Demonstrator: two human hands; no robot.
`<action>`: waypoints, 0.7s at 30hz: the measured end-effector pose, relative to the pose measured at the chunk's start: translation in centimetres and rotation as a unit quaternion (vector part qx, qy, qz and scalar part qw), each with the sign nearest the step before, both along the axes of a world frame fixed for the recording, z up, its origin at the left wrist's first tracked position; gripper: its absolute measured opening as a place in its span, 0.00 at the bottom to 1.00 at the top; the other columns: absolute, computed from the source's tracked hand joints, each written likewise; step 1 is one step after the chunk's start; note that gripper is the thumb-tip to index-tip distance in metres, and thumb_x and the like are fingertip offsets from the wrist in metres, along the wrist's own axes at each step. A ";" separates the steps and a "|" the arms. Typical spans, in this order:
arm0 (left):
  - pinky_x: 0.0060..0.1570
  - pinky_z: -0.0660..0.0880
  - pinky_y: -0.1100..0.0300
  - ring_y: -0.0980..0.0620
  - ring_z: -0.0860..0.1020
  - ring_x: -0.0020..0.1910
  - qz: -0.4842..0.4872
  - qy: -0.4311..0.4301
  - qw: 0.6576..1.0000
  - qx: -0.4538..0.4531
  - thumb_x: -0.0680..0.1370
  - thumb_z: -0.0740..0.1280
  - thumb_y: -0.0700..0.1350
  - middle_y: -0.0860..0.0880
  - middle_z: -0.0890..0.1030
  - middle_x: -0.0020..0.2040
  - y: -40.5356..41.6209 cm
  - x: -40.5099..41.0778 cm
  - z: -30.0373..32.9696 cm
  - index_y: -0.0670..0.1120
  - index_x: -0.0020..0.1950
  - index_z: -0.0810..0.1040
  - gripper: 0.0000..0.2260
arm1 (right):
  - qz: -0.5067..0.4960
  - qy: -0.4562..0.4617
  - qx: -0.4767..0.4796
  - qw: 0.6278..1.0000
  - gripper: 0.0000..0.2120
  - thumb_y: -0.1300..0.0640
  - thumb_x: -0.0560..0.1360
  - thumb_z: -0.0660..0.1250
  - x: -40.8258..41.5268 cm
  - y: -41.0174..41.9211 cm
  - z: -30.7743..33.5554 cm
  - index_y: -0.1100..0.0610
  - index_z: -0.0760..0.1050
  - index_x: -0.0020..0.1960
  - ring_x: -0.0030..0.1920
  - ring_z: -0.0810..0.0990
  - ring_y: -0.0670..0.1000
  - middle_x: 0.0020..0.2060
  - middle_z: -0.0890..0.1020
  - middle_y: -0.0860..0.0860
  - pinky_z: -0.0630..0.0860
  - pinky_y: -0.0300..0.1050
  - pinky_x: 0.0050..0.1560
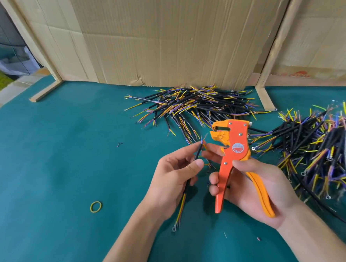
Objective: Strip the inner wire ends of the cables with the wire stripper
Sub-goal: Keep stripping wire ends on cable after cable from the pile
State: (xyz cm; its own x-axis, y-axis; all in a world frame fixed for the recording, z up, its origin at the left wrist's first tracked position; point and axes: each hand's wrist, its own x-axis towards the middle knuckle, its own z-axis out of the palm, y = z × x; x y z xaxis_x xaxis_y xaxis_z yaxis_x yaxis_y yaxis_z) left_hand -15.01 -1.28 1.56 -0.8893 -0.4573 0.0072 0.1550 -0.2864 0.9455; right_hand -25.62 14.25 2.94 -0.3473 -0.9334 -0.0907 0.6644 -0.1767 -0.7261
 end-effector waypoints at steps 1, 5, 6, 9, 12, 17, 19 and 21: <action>0.32 0.67 0.64 0.54 0.67 0.30 -0.011 0.003 1.000 0.011 0.71 0.72 0.39 0.46 0.71 0.39 -0.1 0.0 0.0 0.47 0.60 0.85 0.18 | 0.006 -0.016 -0.009 1.000 0.36 0.56 0.66 0.79 0.1 0.0 0.0 0.62 0.73 0.72 0.44 0.79 0.58 0.69 0.76 0.61 0.79 0.54 0.47; 0.30 0.67 0.66 0.55 0.67 0.29 -0.002 0.009 1.000 0.018 0.71 0.74 0.40 0.51 0.69 0.35 0.1 0.0 0.2 0.45 0.61 0.84 0.18 | 0.019 -0.039 -0.034 0.998 0.35 0.56 0.69 0.77 0.4 -0.1 0.1 0.63 0.72 0.73 0.44 0.79 0.57 0.71 0.74 0.61 0.78 0.53 0.49; 0.29 0.66 0.66 0.55 0.66 0.29 0.013 0.006 1.000 0.015 0.71 0.73 0.41 0.50 0.68 0.35 0.2 -0.1 0.2 0.45 0.61 0.84 0.18 | 0.021 -0.039 -0.037 0.998 0.35 0.56 0.69 0.77 0.5 -0.2 0.1 0.63 0.72 0.73 0.44 0.80 0.57 0.71 0.74 0.61 0.78 0.53 0.49; 0.28 0.64 0.65 0.54 0.62 0.29 0.055 -0.005 0.998 0.002 0.75 0.71 0.42 0.44 0.64 0.37 0.3 -0.2 0.2 0.42 0.63 0.82 0.16 | 0.028 -0.030 -0.040 0.998 0.34 0.57 0.70 0.76 0.9 -0.4 0.0 0.62 0.72 0.73 0.45 0.80 0.58 0.71 0.74 0.62 0.78 0.54 0.49; 0.29 0.60 0.64 0.51 0.59 0.31 0.091 -0.012 0.996 0.003 0.79 0.68 0.39 0.44 0.64 0.37 0.2 -0.2 0.0 0.41 0.61 0.83 0.11 | 0.028 -0.018 -0.031 0.999 0.34 0.57 0.69 0.76 1.1 -0.6 0.0 0.62 0.72 0.73 0.45 0.80 0.59 0.72 0.73 0.63 0.78 0.55 0.49; 0.25 0.60 0.65 0.54 0.65 0.26 0.173 -0.012 0.985 0.020 0.82 0.65 0.40 0.45 0.74 0.33 -0.3 -0.4 0.3 0.43 0.55 0.82 0.06 | 0.002 0.012 0.020 1.000 0.34 0.59 0.66 0.77 0.9 -0.5 0.3 0.60 0.75 0.71 0.43 0.80 0.61 0.70 0.74 0.64 0.79 0.57 0.46; 0.20 0.59 0.65 0.54 0.65 0.21 0.219 -0.011 0.975 0.021 0.84 0.62 0.43 0.47 0.77 0.32 -1.1 -0.3 0.4 0.44 0.55 0.77 0.06 | 0.015 0.026 0.041 0.999 0.30 0.60 0.68 0.73 1.0 -0.3 0.5 0.61 0.76 0.70 0.41 0.81 0.62 0.69 0.75 0.65 0.79 0.57 0.45; 0.19 0.55 0.65 0.55 0.62 0.18 0.264 -0.013 0.964 0.037 0.86 0.59 0.45 0.48 0.76 0.29 -1.8 -0.2 0.4 0.45 0.55 0.72 0.05 | 0.061 0.028 0.043 0.997 0.29 0.61 0.70 0.72 1.6 -0.4 0.6 0.63 0.74 0.70 0.41 0.81 0.64 0.68 0.75 0.68 0.79 0.58 0.45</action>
